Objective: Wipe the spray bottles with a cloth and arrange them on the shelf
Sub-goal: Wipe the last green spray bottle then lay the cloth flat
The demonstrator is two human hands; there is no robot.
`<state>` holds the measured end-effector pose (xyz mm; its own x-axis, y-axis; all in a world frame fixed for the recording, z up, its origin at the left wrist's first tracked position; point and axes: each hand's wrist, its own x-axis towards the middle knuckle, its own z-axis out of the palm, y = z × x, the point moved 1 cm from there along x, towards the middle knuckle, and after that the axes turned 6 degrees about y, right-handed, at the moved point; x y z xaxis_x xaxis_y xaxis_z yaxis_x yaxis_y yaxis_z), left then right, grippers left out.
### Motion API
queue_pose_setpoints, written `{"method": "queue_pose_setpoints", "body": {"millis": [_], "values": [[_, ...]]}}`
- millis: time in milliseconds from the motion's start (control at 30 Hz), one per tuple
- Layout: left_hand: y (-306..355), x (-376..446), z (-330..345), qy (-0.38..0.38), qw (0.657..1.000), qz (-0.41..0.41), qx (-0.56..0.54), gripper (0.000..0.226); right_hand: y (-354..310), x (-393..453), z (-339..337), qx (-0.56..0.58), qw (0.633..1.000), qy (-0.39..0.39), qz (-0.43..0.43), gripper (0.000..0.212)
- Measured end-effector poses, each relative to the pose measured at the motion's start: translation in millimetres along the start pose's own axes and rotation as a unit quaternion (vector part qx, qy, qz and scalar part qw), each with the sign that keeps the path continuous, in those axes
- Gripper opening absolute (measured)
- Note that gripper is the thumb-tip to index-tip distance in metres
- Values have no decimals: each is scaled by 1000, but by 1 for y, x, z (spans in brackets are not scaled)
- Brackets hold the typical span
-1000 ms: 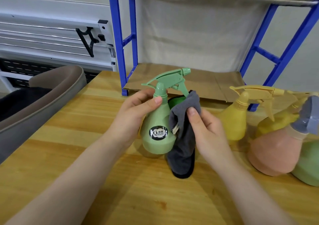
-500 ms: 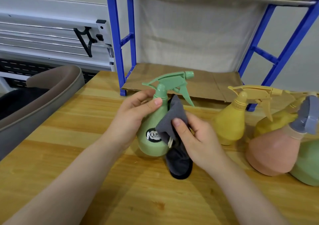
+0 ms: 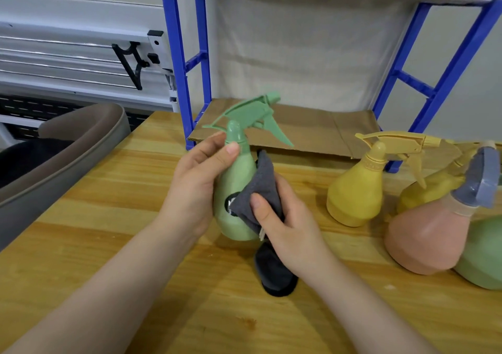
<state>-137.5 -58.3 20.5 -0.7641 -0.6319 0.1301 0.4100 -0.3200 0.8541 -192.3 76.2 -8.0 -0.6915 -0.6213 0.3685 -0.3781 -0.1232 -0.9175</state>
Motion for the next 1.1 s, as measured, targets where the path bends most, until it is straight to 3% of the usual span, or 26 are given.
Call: {"method": "queue_pose_setpoints", "body": {"millis": [100,300,500,600,767,833,933,1100], "values": [[5,1,-2,32,999,18,-33,39,4,0,0,-11,1000,0,-9,41],[11,7,-8,109,992,8,-70,27,5,-3,2,0,1000,-25,-14,38],[6,6,-5,124,988,-4,-90,25,11,-3,-1,-3,1000,-29,0,41],[4,8,-7,99,993,15,-61,34,13,-2,-4,-25,999,-24,-1,44],[7,7,-5,35,997,53,-46,23,6,2,-7,-94,995,-18,-24,45],[1,1,0,4,998,64,6,22,2,4,-9,-123,992,-7,-35,40],[-11,-10,10,-57,992,72,86,33,1,5,-14,-159,986,21,-52,50],[-15,-16,19,-80,996,37,18,34,-12,3,-16,-191,969,84,-130,48]]}}
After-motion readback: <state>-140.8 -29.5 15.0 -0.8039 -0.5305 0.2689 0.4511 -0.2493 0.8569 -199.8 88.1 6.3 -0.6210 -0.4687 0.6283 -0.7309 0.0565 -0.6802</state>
